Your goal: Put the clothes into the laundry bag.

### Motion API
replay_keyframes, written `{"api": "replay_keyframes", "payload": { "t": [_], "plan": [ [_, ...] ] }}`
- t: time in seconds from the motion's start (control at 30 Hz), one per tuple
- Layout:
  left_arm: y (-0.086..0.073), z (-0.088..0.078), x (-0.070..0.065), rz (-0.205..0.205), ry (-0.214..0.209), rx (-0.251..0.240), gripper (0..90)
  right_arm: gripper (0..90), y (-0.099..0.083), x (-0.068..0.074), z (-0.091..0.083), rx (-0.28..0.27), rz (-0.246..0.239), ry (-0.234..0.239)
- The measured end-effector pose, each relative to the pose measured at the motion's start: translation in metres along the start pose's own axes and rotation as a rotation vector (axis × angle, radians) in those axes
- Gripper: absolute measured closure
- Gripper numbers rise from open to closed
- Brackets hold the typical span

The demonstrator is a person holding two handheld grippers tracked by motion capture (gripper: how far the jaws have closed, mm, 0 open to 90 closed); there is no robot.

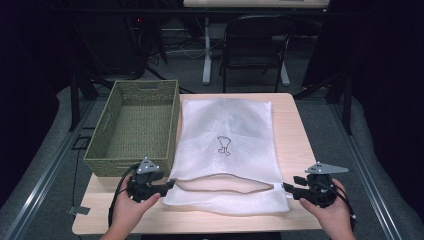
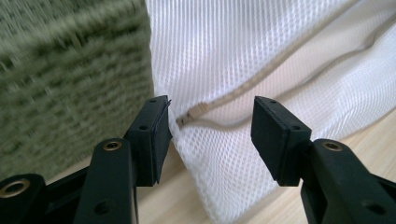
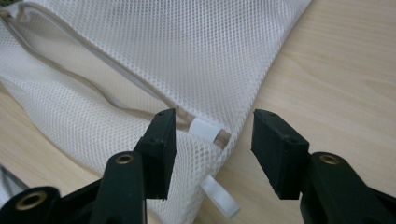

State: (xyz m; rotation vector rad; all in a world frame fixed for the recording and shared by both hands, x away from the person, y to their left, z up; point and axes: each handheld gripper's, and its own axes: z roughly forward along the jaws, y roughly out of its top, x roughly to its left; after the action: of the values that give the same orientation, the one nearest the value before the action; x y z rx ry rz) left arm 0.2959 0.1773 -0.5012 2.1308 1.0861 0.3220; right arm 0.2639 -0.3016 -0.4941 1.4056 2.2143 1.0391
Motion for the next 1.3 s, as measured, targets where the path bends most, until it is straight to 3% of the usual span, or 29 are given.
{"api": "replay_keyframes", "payload": {
  "t": [0.23, 0.33, 0.43, 0.53, 0.67, 0.8, 0.93, 1.13, 1.3],
  "plan": [
    [0.019, 0.007, -0.001, -0.023, -0.041, -0.035, 47.9, 52.7, 0.024, 0.011, 0.009, -0.035, -0.03, 0.028],
    [0.023, 0.016, 0.0, -0.028, -0.05, -0.026, 50.0, 58.9, 0.033, 0.02, 0.017, -0.034, -0.043, 0.055],
    [0.026, 0.025, -0.002, -0.041, -0.068, -0.019, 54.0, 65.8, 0.04, 0.03, 0.028, -0.029, -0.059, 0.067],
    [0.027, 0.032, -0.004, -0.035, -0.079, -0.031, 64.0, 71.1, 0.043, 0.039, 0.039, -0.035, -0.065, 0.089],
    [0.023, 0.045, -0.005, -0.049, -0.082, -0.014, 74.7, 74.7, 0.04, 0.047, 0.053, -0.048, -0.057, 0.102],
    [0.015, 0.059, -0.004, -0.073, -0.098, 0.009, 80.4, 78.1, 0.031, 0.048, 0.067, -0.02, -0.062, 0.086],
    [0.01, 0.067, -0.004, -0.065, -0.097, 0.047, 82.2, 80.1, 0.022, 0.044, 0.078, 0.004, -0.046, 0.083],
    [0.006, 0.072, -0.003, -0.023, -0.058, 0.075, 82.0, 81.6, 0.014, 0.041, 0.087, 0.037, -0.035, 0.077],
    [0.0, 0.077, 0.0, -0.031, -0.051, 0.096, 81.9, 82.6, 0.007, 0.036, 0.093, 0.094, -0.048, 0.072]
  ]
}}
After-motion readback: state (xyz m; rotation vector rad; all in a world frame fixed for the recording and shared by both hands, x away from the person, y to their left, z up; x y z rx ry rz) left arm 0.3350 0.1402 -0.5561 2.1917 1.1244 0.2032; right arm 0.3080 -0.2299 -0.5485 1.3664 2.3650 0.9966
